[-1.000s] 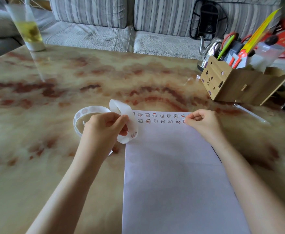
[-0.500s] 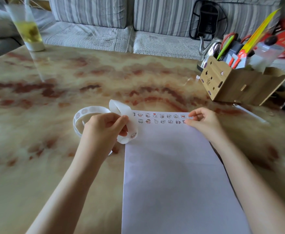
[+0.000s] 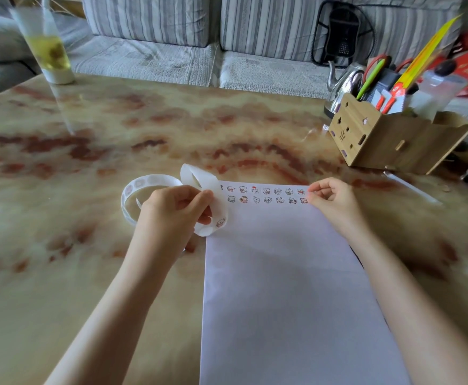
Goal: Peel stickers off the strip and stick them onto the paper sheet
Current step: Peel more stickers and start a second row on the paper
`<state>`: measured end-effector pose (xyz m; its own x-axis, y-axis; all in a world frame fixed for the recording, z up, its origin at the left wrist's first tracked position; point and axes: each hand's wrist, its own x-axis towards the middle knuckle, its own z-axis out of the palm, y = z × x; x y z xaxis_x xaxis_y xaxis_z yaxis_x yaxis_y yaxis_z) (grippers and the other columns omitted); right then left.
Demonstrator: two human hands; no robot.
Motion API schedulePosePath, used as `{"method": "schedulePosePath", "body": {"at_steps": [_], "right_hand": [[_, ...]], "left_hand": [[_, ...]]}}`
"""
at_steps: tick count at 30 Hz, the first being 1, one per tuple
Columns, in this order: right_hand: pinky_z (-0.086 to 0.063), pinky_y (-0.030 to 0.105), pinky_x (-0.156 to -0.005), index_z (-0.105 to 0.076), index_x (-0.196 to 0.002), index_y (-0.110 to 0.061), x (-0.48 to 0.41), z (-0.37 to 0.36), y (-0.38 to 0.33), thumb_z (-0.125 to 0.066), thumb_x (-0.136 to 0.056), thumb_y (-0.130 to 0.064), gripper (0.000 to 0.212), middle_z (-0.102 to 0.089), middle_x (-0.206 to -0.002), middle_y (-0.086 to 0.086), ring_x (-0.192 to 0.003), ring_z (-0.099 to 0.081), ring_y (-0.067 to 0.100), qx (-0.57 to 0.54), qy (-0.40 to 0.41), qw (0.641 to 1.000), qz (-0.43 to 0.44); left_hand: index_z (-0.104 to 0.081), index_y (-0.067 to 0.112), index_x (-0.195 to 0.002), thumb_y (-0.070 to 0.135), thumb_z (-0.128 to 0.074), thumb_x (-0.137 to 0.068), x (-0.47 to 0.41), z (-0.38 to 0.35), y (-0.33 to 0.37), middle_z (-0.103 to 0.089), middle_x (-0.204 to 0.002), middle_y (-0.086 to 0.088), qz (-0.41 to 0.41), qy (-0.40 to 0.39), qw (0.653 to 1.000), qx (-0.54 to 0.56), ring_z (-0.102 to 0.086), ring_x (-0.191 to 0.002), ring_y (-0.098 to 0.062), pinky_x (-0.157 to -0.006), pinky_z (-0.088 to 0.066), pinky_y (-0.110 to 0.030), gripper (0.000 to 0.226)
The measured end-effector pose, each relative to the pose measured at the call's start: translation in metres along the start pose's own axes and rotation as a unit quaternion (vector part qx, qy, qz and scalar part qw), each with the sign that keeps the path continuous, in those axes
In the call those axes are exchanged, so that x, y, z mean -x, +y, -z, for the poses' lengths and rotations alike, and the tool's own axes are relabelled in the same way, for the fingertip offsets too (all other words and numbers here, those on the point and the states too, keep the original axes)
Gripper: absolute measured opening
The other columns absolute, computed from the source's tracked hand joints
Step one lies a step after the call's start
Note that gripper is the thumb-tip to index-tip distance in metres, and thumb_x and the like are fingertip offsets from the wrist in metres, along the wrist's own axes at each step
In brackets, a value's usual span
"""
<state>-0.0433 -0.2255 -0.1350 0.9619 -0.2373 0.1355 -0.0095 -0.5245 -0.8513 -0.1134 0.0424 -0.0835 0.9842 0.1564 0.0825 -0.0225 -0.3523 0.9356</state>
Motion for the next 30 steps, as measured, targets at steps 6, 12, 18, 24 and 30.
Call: {"method": "schedulePosePath", "body": {"at_steps": [6, 12, 18, 24, 30], "right_hand": [[-0.037, 0.023, -0.056, -0.059, -0.081, -0.022, 0.001, 0.004, -0.002, -0.066, -0.084, -0.008, 0.016, -0.054, -0.073, -0.004, -0.058, -0.045, 0.007, -0.013, 0.011, 1.000, 0.002], [-0.037, 0.022, -0.056, -0.059, -0.080, -0.021, 0.000, 0.001, 0.000, -0.071, -0.080, -0.008, 0.018, -0.053, -0.072, -0.005, -0.058, -0.046, 0.007, -0.004, 0.005, 1.000, -0.009], [-0.044, 0.024, -0.066, -0.063, -0.081, -0.023, 0.003, 0.010, -0.009, -0.065, -0.084, -0.008, 0.016, -0.061, -0.082, -0.004, -0.072, -0.055, 0.009, -0.031, 0.024, 0.999, 0.003], [-0.048, 0.019, -0.080, -0.067, -0.083, -0.020, 0.037, 0.020, -0.080, -0.063, -0.087, -0.008, 0.013, -0.069, -0.082, -0.008, -0.081, -0.066, 0.008, -0.046, -0.010, 0.988, 0.149], [-0.044, 0.013, -0.080, -0.068, -0.090, -0.015, 0.084, -0.024, -0.115, -0.068, -0.087, -0.015, 0.004, -0.070, -0.088, -0.009, -0.086, -0.063, 0.002, -0.044, -0.178, 0.961, 0.206]], "left_hand": [[-0.068, 0.017, -0.070, 0.027, -0.058, -0.090, 0.000, 0.000, 0.000, -0.068, -0.064, 0.017, 0.000, 0.003, 1.000, -0.006, -0.065, -0.073, -0.043, -0.037, -0.037, -0.008, 0.025], [-0.070, 0.016, -0.072, 0.028, -0.058, -0.089, -0.001, 0.000, -0.002, -0.069, -0.063, 0.014, -0.007, 0.005, 1.000, 0.000, -0.065, -0.072, -0.042, -0.038, -0.037, -0.009, 0.024], [-0.068, 0.020, -0.066, 0.024, -0.058, -0.090, 0.000, 0.002, 0.000, -0.066, -0.053, 0.015, -0.003, -0.011, 1.000, 0.027, -0.059, -0.053, 0.003, -0.050, -0.039, -0.002, 0.027], [-0.070, 0.016, -0.070, 0.024, -0.057, -0.091, -0.002, 0.003, 0.003, -0.072, -0.063, 0.005, -0.003, 0.007, 0.998, 0.063, -0.070, -0.070, -0.016, -0.060, -0.047, -0.022, 0.025], [-0.070, 0.014, -0.077, 0.022, -0.054, -0.093, 0.000, 0.008, 0.007, -0.073, -0.068, 0.003, -0.014, 0.011, 0.996, 0.086, -0.069, -0.065, -0.011, -0.055, -0.047, -0.017, 0.024]]}}
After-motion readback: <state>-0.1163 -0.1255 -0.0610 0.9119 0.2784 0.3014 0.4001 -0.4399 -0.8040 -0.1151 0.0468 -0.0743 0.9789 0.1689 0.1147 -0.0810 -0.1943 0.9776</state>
